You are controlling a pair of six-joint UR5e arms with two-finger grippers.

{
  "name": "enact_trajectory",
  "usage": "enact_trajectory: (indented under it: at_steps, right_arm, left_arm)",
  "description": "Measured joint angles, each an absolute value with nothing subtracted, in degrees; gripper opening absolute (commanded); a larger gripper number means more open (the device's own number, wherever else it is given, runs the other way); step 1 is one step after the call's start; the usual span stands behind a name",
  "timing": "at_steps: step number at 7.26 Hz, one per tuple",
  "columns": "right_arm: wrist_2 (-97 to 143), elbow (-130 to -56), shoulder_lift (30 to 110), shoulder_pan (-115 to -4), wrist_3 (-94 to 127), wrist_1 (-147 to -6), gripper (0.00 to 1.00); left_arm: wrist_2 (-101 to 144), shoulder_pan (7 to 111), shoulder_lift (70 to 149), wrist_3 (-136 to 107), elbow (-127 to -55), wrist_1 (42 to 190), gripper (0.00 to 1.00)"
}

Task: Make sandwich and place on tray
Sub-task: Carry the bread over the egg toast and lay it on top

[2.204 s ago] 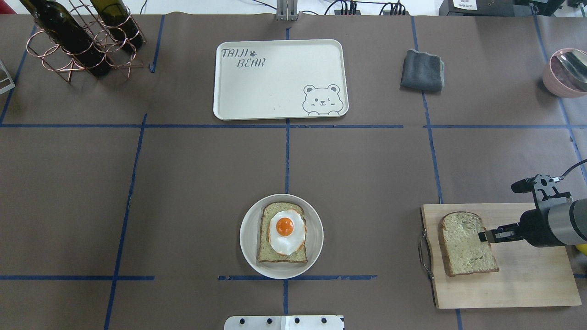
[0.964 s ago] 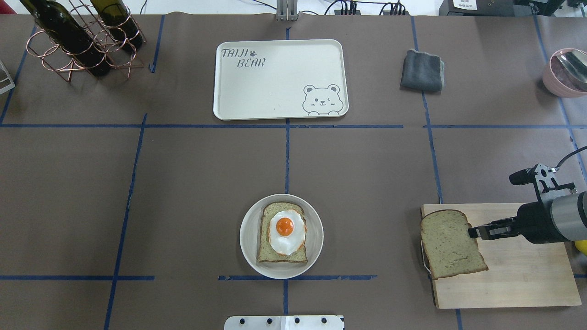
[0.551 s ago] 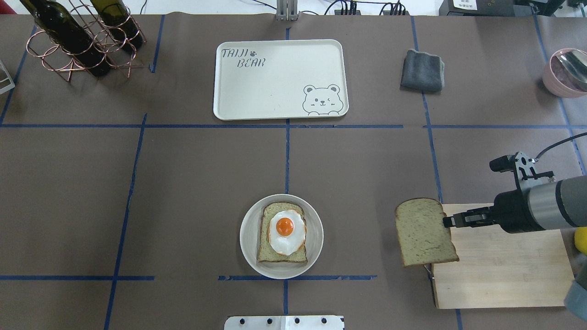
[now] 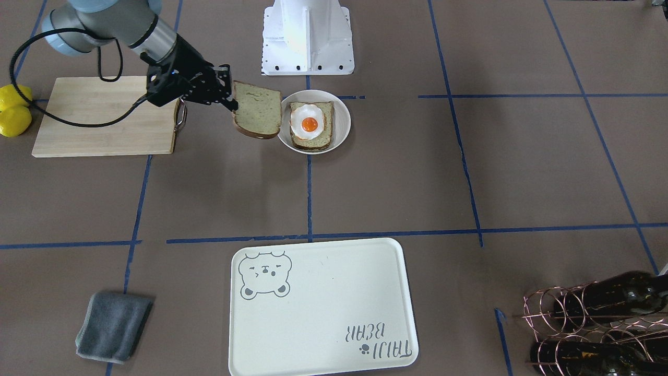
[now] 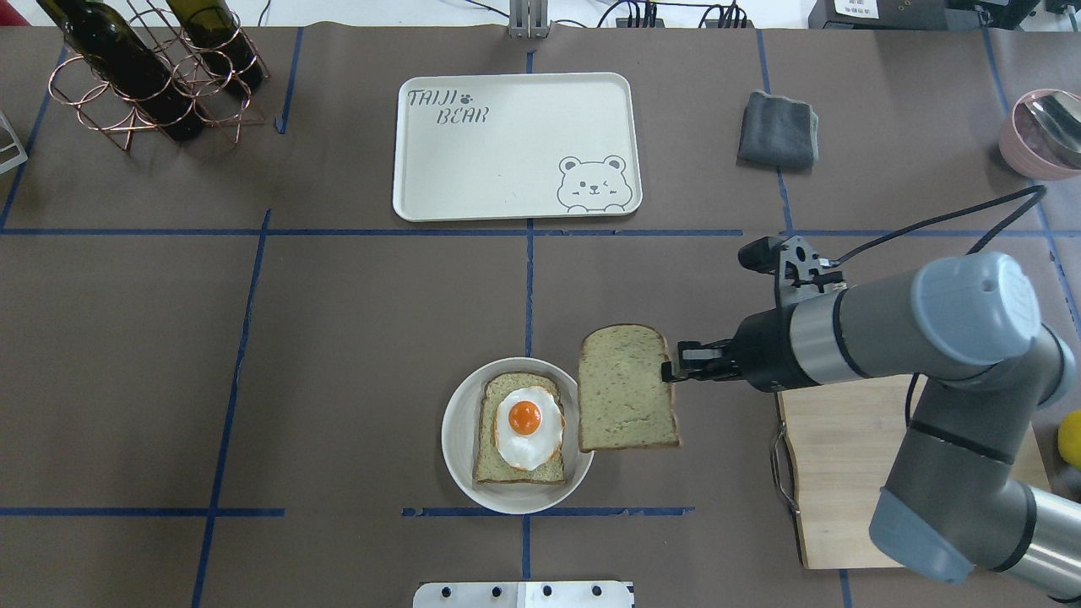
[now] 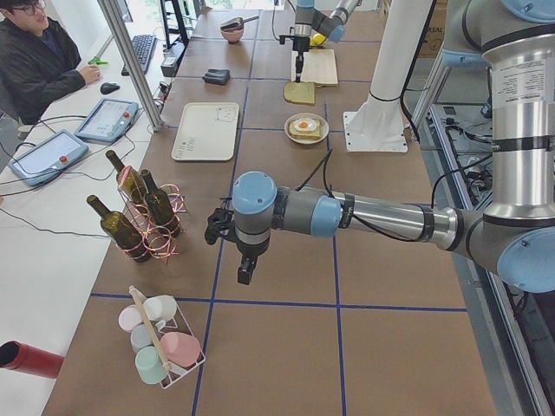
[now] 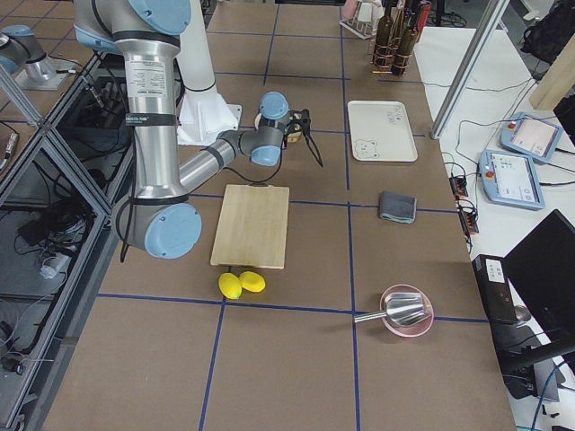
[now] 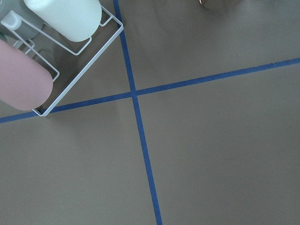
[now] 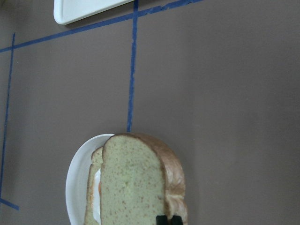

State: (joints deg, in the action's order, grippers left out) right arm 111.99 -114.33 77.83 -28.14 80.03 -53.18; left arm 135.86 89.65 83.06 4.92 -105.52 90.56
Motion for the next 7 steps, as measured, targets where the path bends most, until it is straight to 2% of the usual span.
enact_trajectory:
  at_steps: [3, 7]
  right_arm:
    - [102.69, -111.29, 69.13, -19.99, 80.99, -61.42, 0.00]
    - [99.78, -108.27, 66.71, -17.62, 80.95, -62.24, 0.00]
  left_arm:
    - [135.88, 89.62, 83.06, 4.92, -105.56, 90.53, 1.00]
    - [135.88, 89.65, 83.06, 4.92, -105.56, 90.53, 1.00]
